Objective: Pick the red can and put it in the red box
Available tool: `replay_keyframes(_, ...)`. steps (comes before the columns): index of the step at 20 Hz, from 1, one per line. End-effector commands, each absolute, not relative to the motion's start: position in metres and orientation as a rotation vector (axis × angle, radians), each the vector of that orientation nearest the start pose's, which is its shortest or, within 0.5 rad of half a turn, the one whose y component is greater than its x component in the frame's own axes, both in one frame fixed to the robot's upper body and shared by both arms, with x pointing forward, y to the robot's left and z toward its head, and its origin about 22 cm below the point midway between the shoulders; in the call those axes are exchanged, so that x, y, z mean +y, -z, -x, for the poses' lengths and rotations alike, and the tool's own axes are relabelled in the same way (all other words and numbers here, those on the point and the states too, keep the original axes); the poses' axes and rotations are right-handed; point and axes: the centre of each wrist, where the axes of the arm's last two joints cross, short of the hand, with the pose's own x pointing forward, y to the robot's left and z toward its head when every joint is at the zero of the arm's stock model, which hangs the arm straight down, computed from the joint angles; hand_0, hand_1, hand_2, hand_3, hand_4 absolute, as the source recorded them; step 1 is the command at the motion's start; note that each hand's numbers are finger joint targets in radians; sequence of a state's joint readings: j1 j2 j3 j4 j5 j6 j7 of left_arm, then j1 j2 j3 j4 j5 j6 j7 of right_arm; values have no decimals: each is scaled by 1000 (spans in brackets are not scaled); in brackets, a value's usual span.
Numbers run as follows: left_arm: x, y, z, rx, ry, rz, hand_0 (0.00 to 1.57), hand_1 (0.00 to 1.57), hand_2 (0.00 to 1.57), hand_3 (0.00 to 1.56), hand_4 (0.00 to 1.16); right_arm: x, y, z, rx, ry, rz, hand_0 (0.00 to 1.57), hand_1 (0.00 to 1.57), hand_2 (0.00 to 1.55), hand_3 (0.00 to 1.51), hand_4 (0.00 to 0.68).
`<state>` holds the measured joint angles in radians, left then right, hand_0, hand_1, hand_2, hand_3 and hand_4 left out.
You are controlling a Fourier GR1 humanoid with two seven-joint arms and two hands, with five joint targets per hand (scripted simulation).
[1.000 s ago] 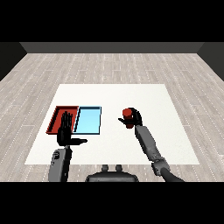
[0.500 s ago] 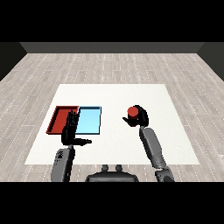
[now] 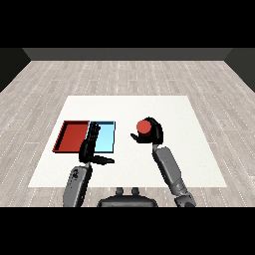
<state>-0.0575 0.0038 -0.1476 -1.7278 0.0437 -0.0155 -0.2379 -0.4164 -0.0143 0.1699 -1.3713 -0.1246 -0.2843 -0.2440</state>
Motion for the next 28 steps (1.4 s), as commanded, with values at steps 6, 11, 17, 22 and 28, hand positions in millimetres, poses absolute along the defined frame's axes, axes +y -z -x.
replay_keyframes(6, 149, -47, -264, -1960, 171, 195, 0, 0, 0, 0, 0, -106, -66, -303, -2021, 33, -117, 1428, 1428, 1411, 1387, 629)
replay_keyframes(11, 139, -52, -265, -1914, 165, 231, 0, 0, 0, 0, 0, -113, -99, -310, -2057, -1, -147, 1449, 1449, 1432, 1399, 621)
replay_keyframes(17, 120, -19, -258, -1844, 179, 229, 0, 0, 0, 0, 0, -101, -69, -295, -2102, 4, -172, 1444, 1444, 1439, 1396, 630)
replay_keyframes(22, 114, -22, -269, -1823, 178, 235, 0, 0, 0, 0, 0, -102, -88, -294, -2105, -8, -205, 1462, 1462, 1442, 1391, 659)
replay_keyframes(28, 100, -18, -264, -1798, 172, 271, 0, 0, 0, 0, 0, -100, -68, -296, -2124, -22, -215, 1463, 1463, 1427, 1384, 654)
